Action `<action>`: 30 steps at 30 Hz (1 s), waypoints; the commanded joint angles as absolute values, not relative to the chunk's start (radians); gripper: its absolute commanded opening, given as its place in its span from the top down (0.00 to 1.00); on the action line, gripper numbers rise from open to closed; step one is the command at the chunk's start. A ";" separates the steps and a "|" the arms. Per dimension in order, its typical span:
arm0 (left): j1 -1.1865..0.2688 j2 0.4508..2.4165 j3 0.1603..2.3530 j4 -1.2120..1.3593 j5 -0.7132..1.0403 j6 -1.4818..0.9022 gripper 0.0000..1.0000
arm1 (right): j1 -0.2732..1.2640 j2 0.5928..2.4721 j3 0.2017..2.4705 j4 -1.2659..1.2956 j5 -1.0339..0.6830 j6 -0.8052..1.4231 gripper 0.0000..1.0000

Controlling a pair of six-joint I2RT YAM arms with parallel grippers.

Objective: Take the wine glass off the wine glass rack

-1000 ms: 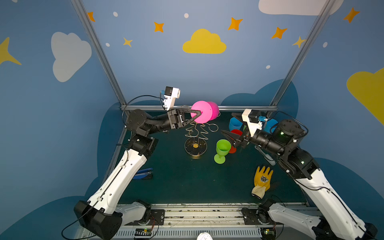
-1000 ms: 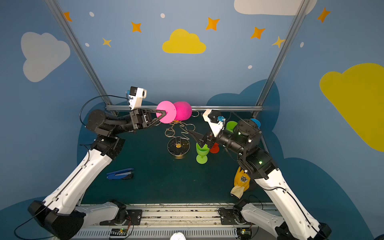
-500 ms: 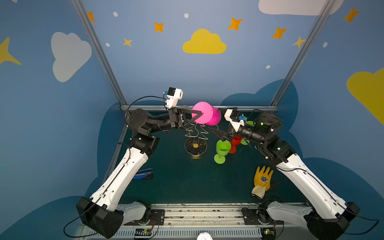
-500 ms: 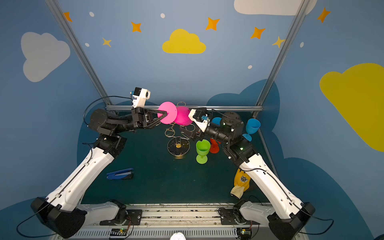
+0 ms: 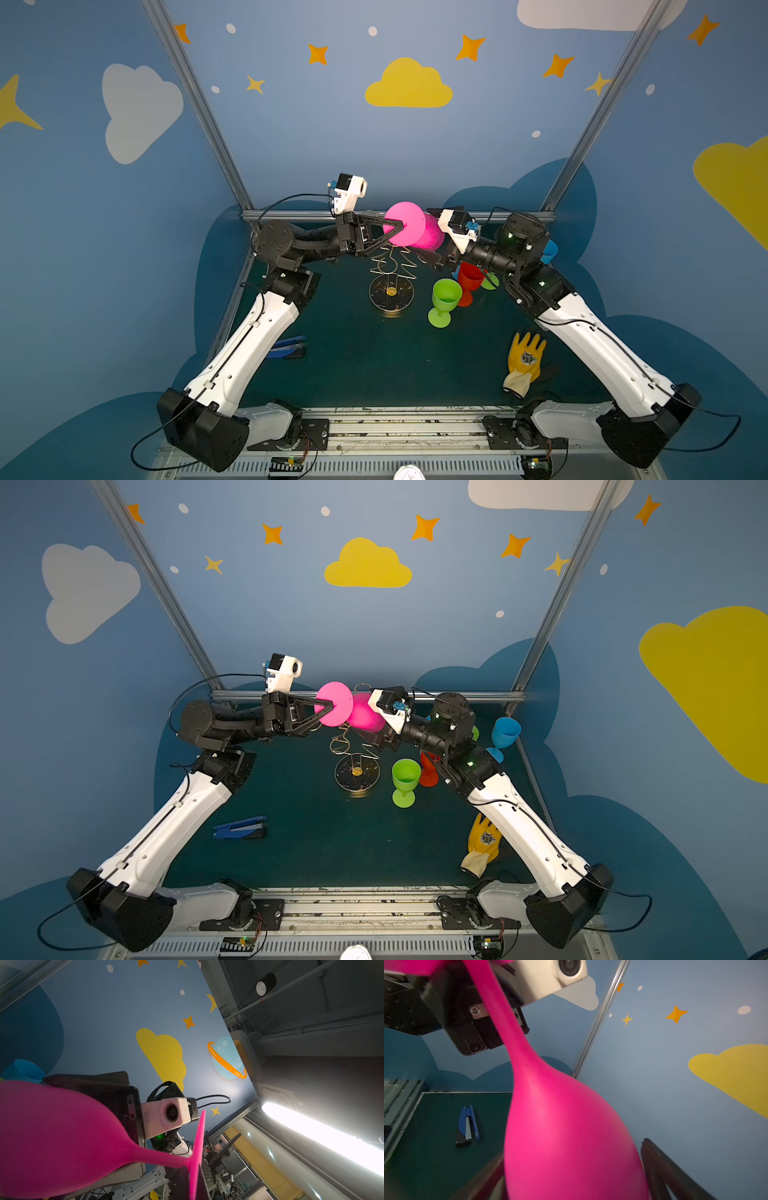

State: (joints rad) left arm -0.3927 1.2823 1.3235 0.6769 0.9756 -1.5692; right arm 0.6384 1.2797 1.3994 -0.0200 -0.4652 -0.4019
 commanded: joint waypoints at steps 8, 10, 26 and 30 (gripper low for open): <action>-0.396 1.290 1.324 0.786 0.990 -1.623 0.97 | 0.650 1.274 1.430 -0.049 -0.451 -0.376 0.43; -0.397 1.291 1.322 0.784 0.988 -1.619 0.95 | 0.653 1.263 1.428 -0.057 -0.447 -0.368 0.47; -0.393 1.058 1.250 0.050 0.537 -0.507 0.29 | 0.660 1.115 1.516 -0.541 -0.224 -0.142 0.58; -0.448 1.027 1.149 0.171 0.376 -0.177 0.30 | 0.662 1.128 1.584 -0.703 -0.195 -0.083 0.59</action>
